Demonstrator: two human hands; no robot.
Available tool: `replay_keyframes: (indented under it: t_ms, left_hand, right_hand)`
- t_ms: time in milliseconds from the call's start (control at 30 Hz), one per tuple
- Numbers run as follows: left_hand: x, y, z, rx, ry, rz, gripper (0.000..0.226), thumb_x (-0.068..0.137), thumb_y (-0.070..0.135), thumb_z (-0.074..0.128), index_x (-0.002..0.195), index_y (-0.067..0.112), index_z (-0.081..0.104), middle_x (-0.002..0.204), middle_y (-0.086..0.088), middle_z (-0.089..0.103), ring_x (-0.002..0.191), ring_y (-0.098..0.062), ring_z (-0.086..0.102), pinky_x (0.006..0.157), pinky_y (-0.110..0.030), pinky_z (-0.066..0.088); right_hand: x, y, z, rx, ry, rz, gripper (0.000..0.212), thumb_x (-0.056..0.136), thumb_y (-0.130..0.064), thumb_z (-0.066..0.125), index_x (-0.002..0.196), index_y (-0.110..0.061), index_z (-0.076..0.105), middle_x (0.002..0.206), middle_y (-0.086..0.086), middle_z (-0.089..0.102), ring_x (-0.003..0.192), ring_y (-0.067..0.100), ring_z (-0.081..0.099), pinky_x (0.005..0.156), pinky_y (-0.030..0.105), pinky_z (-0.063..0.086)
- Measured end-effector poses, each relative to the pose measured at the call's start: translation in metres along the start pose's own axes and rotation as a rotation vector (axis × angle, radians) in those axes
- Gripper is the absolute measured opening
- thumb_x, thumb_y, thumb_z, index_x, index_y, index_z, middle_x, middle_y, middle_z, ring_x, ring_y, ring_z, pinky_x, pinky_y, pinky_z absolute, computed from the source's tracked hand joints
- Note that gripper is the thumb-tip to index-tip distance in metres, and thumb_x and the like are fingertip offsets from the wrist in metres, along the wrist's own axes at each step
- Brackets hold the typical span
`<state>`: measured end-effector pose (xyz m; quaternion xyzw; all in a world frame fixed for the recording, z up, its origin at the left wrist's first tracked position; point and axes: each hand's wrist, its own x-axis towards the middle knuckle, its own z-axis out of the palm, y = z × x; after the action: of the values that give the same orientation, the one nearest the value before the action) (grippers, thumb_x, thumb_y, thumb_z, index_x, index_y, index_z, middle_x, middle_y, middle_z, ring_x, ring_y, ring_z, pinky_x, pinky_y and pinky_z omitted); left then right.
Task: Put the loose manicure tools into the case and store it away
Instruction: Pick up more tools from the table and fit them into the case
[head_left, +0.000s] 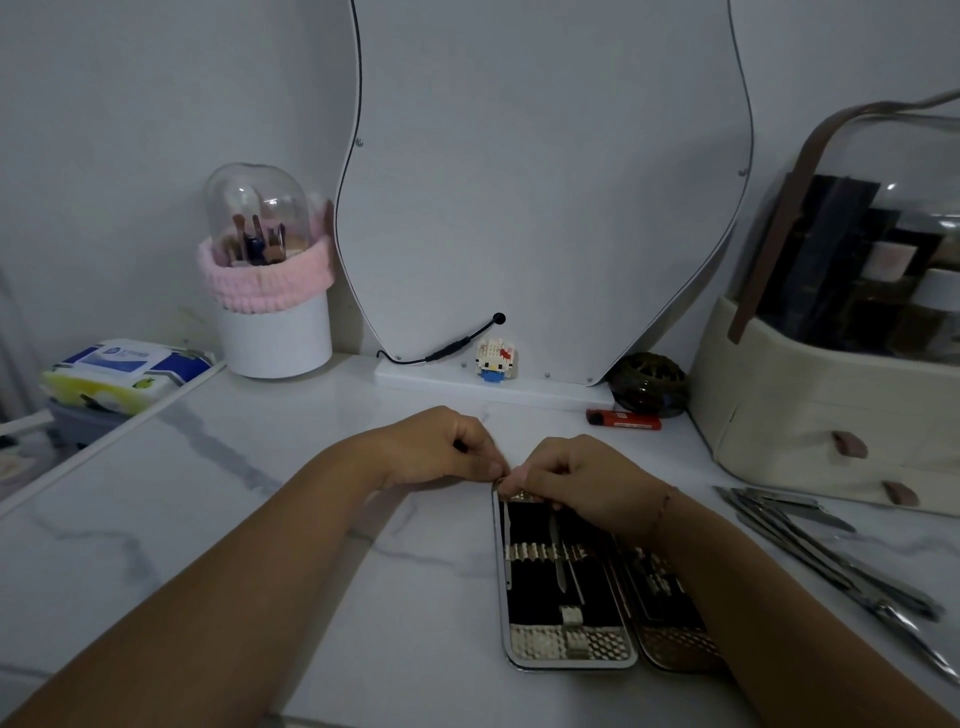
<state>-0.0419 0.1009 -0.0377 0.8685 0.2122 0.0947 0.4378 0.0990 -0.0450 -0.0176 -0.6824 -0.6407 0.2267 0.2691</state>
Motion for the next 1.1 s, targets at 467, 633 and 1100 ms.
replay_keyframes:
  t_ms: [467,633,1100]
  left_hand:
    - [0.003,0.004,0.004,0.005,0.059,-0.008,0.004,0.077,0.023,0.076,0.074,0.025,0.074,0.082,0.009,0.070,0.074,0.004,0.060,0.070,-0.012,0.042]
    - [0.002,0.002,0.006,0.003,0.101,0.009,0.005,0.075,0.023,0.078,0.075,0.018,0.077,0.073,0.013,0.070,0.070,0.006,0.060,0.066,-0.006,0.042]
    - [-0.002,0.008,0.008,0.036,0.100,0.019,0.010,0.075,0.026,0.077,0.066,0.029,0.075,0.083,0.006,0.072,0.077,-0.002,0.062,0.076,-0.019,0.045]
  right_hand:
    - [-0.007,-0.001,-0.012,0.181,0.089,-0.034,0.019,0.087,-0.020,0.056,0.085,-0.027,0.074,0.096,-0.001,0.071,0.094,0.021,0.062,0.080,0.027,0.050]
    - [-0.037,0.013,-0.052,0.198,0.356,0.041,0.016,0.086,-0.019,0.060,0.095,-0.014,0.072,0.091,0.000,0.071,0.071,0.003,0.058,0.059,0.006,0.045]
    - [-0.116,0.076,-0.089,-0.436,0.306,0.453,0.029,0.075,-0.021,0.072,0.054,-0.033,0.057,0.060,-0.016,0.057,0.061,-0.003,0.050,0.066,-0.009,0.026]
